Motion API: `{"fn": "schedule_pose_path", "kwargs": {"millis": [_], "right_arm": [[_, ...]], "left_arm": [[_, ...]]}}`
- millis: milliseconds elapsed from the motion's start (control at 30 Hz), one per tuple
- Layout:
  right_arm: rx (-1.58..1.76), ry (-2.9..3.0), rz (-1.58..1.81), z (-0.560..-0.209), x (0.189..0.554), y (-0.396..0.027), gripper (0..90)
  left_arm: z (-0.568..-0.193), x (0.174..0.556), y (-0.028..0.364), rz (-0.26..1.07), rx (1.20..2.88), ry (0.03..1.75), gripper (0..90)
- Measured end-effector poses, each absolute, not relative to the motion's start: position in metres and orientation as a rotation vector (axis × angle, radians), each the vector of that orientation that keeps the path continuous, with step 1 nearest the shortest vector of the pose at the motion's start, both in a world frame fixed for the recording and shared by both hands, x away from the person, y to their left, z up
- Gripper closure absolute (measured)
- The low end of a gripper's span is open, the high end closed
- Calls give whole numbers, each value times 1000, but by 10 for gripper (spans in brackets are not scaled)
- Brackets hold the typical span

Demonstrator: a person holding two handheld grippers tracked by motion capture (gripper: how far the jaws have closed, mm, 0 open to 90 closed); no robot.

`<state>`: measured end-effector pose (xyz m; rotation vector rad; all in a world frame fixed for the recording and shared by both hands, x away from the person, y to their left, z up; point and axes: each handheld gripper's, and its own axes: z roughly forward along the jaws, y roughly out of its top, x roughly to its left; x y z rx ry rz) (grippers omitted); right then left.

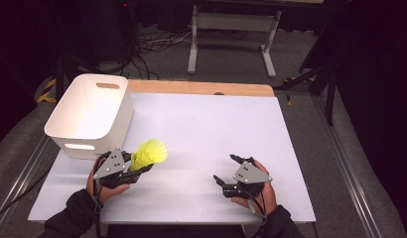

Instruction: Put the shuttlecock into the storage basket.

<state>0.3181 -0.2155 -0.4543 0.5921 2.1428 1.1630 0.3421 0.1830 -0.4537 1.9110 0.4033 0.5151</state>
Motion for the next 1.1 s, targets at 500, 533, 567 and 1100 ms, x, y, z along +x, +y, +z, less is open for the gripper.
{"fn": "schedule_pose_path", "kwargs": {"millis": [500,533,567,1100], "right_arm": [[594,2142,1165,-455,319,-216,176],[593,2142,1164,-455,319,-216,176],[592,2143,1163,-455,319,-216,176],[599,2149,1156,-457,321,-216,175]], "left_arm": [[-450,343,190,524,1889,419,577],[-450,343,190,528,1892,417,577],[-450,343,190,527,1886,421,577],[-446,343,197,544,1869,433,577]]}}
